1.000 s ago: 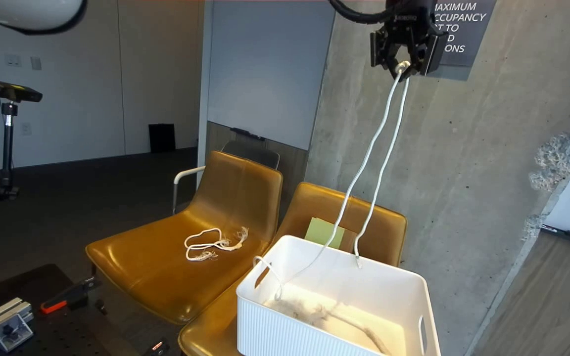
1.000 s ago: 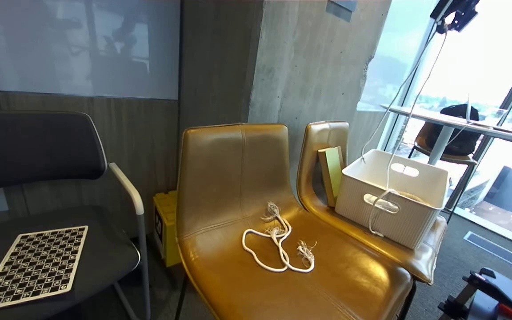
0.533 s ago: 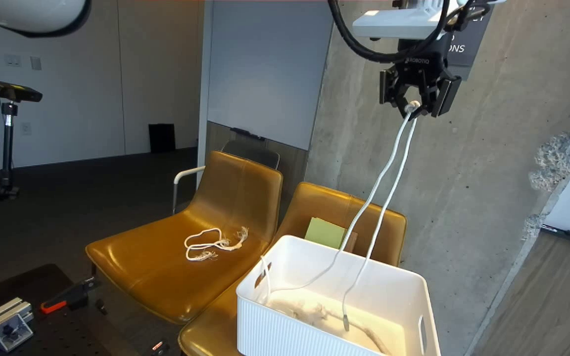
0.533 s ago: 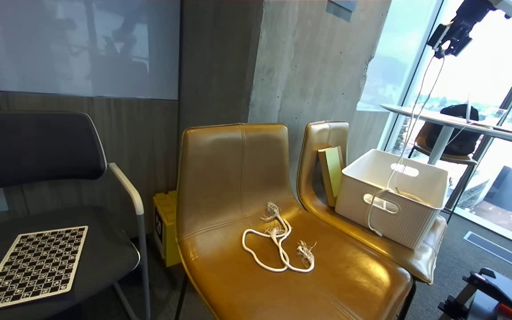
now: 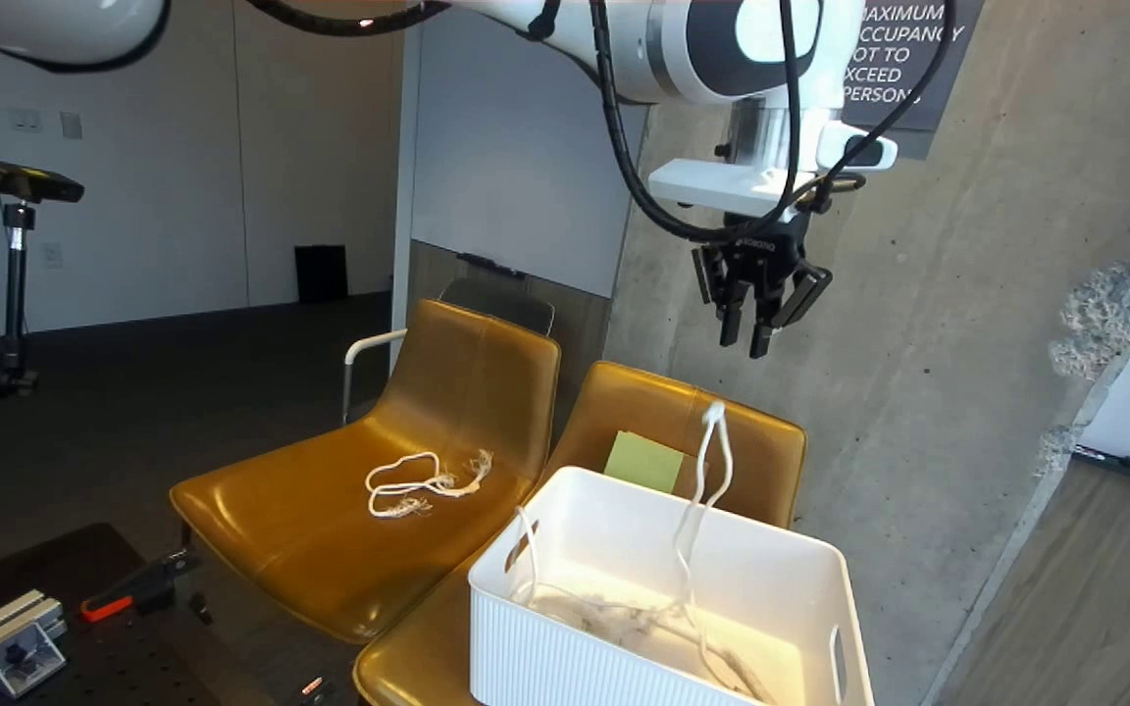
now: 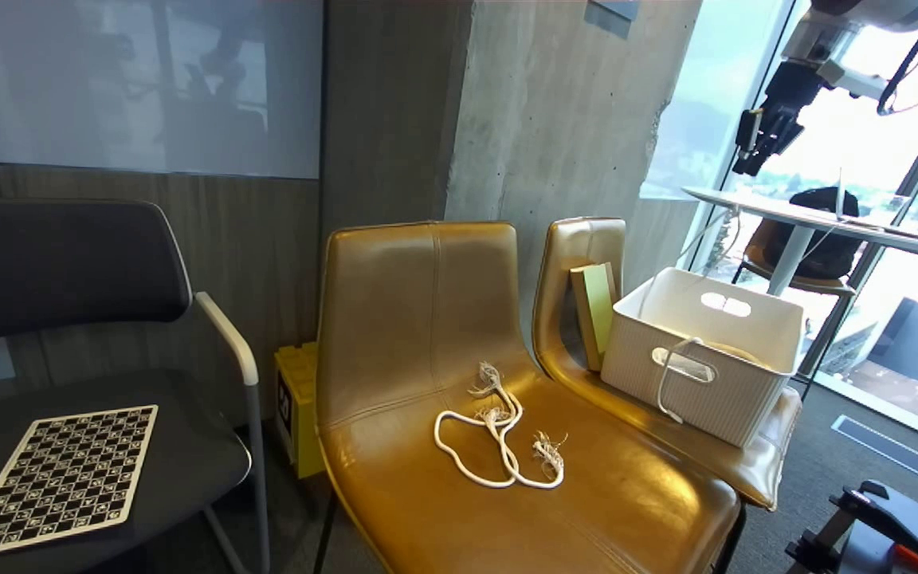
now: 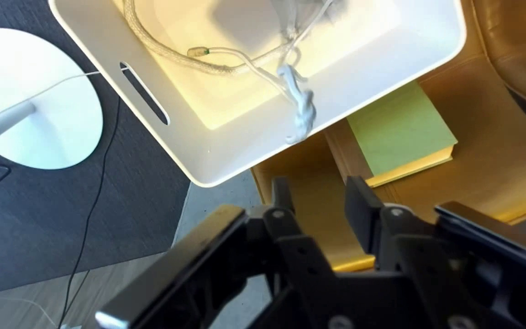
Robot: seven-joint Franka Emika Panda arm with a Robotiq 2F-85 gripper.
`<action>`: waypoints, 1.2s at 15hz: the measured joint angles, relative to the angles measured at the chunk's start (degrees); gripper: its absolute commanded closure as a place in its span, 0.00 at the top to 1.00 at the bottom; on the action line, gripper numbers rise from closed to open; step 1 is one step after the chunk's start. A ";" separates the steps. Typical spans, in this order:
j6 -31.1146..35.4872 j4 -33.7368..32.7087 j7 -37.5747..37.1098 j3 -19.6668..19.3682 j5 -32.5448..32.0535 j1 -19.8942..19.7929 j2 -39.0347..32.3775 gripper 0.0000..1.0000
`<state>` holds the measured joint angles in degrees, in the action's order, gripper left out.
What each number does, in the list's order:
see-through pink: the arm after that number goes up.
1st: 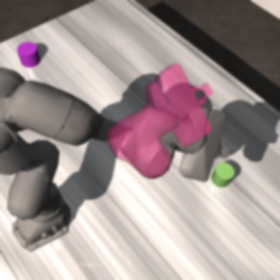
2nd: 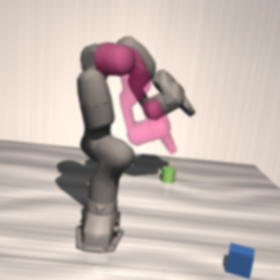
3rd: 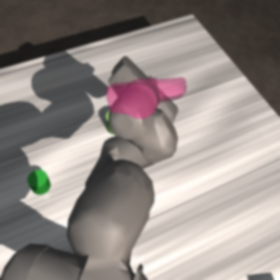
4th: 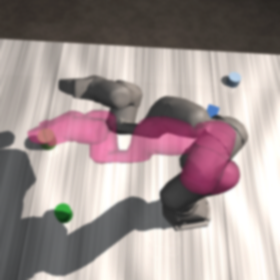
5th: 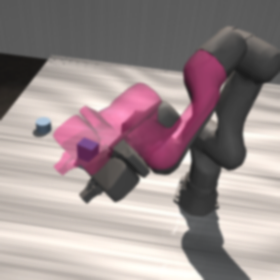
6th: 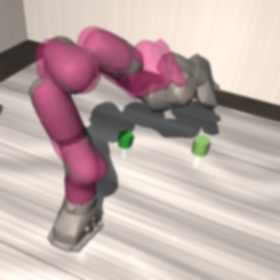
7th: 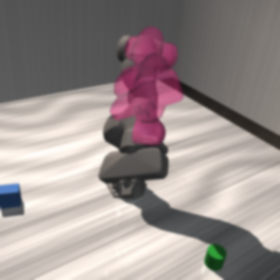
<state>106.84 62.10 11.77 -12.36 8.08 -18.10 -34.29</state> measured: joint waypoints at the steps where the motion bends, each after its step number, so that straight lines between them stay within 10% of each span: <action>1: 0.97 1.67 0.00 0.00 -0.33 0.37 0.01 0.76; 5: 6.60 9.84 0.55 0.02 -2.31 2.18 0.74 1.00; 18: 20.58 36.11 7.93 4.37 -21.05 8.98 8.55 1.00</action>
<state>127.42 98.21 19.71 -7.99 -12.97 -9.12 -25.74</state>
